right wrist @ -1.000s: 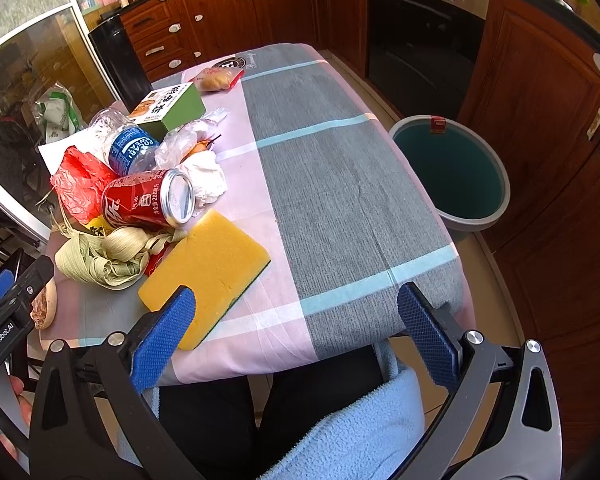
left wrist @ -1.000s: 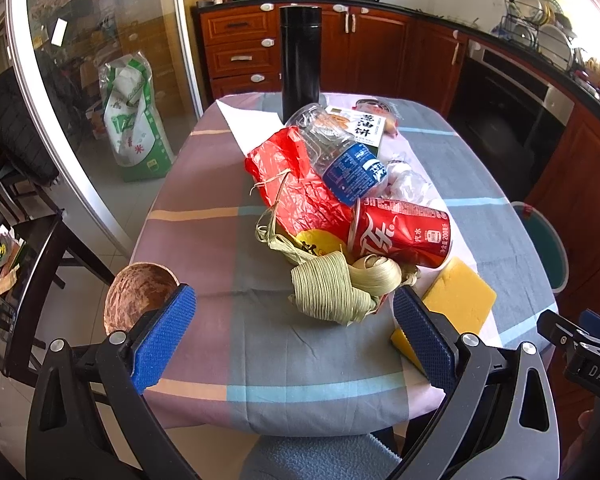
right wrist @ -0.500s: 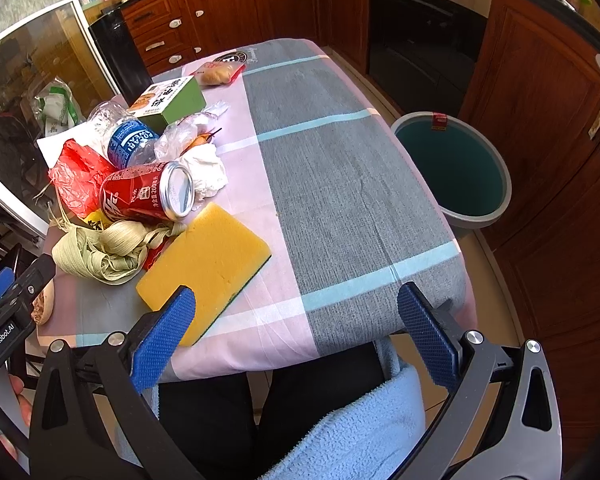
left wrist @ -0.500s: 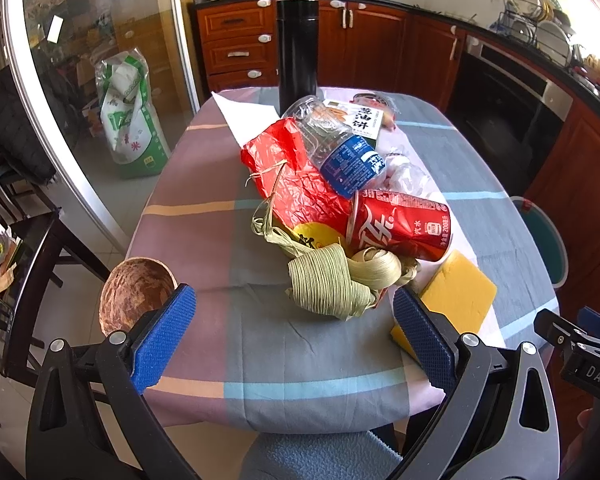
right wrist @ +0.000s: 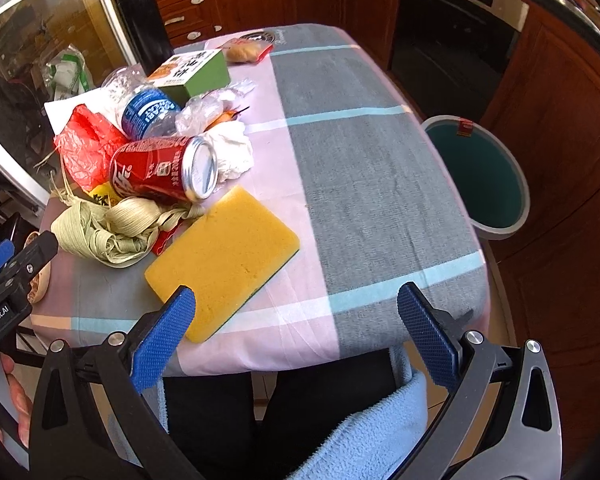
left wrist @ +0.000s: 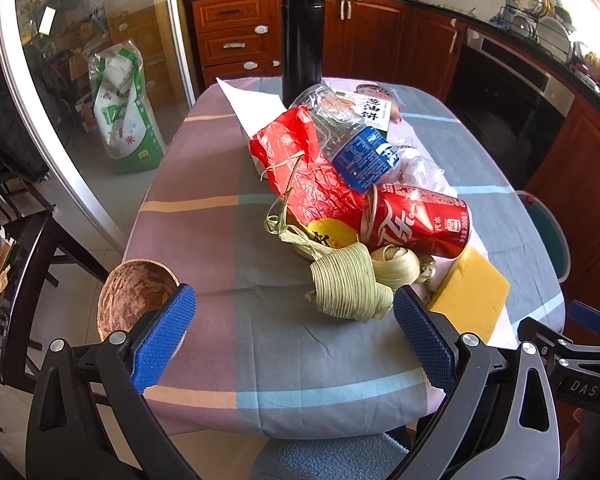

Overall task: Collect trash
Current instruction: 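Grasp the yellow sponge with the right tool while the left tool approaches the red can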

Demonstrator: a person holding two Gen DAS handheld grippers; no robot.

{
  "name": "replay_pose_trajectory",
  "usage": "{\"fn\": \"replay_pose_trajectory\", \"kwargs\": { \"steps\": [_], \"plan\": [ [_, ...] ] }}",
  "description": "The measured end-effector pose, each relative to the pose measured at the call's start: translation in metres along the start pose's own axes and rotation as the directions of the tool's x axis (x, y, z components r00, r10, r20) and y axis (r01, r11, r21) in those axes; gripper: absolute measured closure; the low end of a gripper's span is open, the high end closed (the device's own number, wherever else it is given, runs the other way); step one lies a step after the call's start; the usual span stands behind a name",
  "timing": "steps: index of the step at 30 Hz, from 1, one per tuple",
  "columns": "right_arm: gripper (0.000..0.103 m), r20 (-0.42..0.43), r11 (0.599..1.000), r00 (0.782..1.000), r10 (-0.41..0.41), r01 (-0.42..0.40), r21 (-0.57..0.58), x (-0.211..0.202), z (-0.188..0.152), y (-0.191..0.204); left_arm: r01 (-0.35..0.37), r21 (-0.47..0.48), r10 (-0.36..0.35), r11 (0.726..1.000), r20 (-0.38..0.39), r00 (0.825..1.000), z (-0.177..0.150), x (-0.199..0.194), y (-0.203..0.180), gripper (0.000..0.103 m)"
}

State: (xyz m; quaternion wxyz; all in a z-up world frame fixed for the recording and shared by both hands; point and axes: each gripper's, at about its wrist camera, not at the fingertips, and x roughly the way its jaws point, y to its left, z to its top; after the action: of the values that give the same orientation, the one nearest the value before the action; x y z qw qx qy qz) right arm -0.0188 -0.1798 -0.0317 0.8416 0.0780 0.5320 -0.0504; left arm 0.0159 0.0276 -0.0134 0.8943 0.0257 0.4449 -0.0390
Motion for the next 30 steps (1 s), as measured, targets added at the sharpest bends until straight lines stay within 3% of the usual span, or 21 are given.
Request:
{"fn": "replay_pose_trajectory", "kwargs": {
  "steps": [8,14,16,22,27,30],
  "plan": [
    [0.006,-0.102,0.995,0.991,0.092,-0.096,-0.038,0.036,0.005,0.036,0.029,0.007,-0.029,1.000,-0.035,0.999,0.005,0.020,0.022,0.004],
    [0.006,-0.155,0.994,0.983,0.098,-0.105,-0.038,0.063,0.004,0.048,0.032,-0.003,-0.032,0.999,-0.059,0.998,0.016,0.032,0.035,0.004],
    [0.006,-0.144,0.991,0.981,0.130,-0.134,-0.016,0.063,0.000,0.044,0.039,0.008,-0.038,0.999,-0.054,0.998,0.022,0.033,0.033,0.004],
    [0.007,-0.096,0.993,0.989,0.114,-0.118,-0.032,0.053,-0.005,0.021,0.083,0.098,-0.082,0.992,-0.017,0.996,0.042,0.024,0.006,0.004],
    [0.013,-0.092,0.993,0.989,0.119,-0.117,0.026,0.048,-0.003,-0.010,0.157,0.212,-0.153,0.965,-0.038,0.988,0.054,0.027,-0.030,0.004],
    [0.013,-0.088,0.992,0.990,0.109,-0.103,0.070,0.047,-0.003,-0.035,0.165,0.278,-0.157,0.946,-0.051,0.986,0.056,0.038,-0.050,0.004]
  ]
}}
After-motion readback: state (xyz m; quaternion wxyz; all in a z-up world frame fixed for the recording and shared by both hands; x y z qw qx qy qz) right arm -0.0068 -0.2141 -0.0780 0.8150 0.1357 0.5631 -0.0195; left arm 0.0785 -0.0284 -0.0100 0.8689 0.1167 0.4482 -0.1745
